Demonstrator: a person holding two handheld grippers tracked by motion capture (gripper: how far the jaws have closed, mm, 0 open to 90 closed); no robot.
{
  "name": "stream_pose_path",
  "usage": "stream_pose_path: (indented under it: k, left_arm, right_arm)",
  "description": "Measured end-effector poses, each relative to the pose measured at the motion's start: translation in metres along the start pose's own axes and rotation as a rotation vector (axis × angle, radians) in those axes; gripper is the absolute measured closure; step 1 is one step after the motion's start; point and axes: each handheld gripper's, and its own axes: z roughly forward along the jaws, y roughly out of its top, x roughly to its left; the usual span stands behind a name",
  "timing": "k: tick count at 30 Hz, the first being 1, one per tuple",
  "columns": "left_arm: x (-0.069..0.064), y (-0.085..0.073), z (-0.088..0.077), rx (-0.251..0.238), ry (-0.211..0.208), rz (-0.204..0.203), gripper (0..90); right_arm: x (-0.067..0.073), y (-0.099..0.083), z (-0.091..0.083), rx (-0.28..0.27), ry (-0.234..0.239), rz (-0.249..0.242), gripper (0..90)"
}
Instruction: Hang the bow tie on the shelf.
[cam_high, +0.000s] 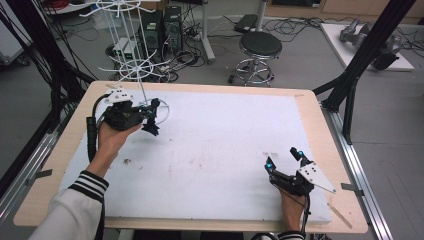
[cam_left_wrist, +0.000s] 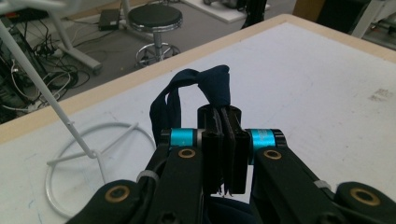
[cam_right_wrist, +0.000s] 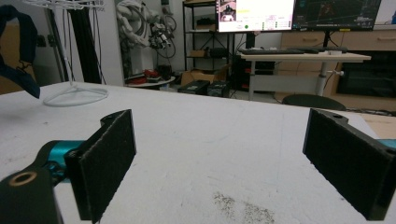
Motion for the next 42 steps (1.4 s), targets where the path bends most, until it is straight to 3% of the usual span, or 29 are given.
stream_pose_path:
  k: [9, 17, 28, 42]
  left_arm:
    - [0.002, 0.011, -0.021, -0.064, 0.008, 0.002, 87.1]
    - [0.006, 0.014, -0.038, -0.079, 0.025, 0.011, 87.1]
    - [0.017, 0.011, -0.060, -0.113, 0.077, -0.007, 87.1]
    - [0.034, -0.001, -0.078, -0.096, 0.173, -0.064, 87.1]
  right_arm:
    - [0.000, 0.000, 0.000, 0.001, -0.001, 0.002, 8.6]
    - [0.000, 0.000, 0.000, 0.003, 0.001, 0.004, 8.6]
    - [0.001, 0.000, 0.000, 0.005, 0.000, 0.009, 8.6]
    - [0.000, 0.000, 0.000, 0.002, -0.004, 0.003, 8.6]
